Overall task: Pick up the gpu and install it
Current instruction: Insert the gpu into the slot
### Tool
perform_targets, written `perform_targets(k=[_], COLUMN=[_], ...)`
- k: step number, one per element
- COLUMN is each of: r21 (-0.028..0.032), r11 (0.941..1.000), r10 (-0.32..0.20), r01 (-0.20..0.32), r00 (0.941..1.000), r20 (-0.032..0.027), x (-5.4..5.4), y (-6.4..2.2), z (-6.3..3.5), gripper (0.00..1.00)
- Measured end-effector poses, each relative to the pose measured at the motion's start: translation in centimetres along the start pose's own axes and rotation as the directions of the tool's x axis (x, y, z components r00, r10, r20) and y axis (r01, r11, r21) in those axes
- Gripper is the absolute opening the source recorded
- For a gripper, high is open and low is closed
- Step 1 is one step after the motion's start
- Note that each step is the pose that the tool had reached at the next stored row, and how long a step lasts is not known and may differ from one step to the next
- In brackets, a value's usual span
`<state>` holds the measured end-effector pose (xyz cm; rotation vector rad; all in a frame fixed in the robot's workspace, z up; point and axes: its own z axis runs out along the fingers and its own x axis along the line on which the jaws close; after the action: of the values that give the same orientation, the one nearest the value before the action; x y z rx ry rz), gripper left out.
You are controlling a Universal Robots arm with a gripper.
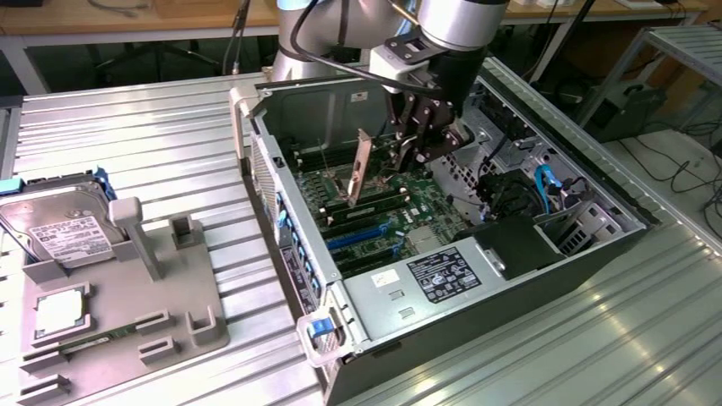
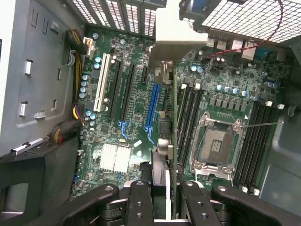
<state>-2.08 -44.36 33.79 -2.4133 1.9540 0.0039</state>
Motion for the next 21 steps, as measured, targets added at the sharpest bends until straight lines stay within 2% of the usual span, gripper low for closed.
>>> perform_targets(k=[5,12,21], r21=[-0.0026,-0.0027,-0.0014], r11=[0.9999,0.9999,0.9992], r10=[-0.011,-0.011,0.039], r01=[0.011,0.011,-0.039], r00=[0.9999,0.9999,0.9992], r20=[0.0006,0.0008,-0.0006], x=[0.02,0.02,0.00], y=[0.01,0.02,0.16], z=[0.32,0.42,0.68], gripper=[0.28,0.28,0.28])
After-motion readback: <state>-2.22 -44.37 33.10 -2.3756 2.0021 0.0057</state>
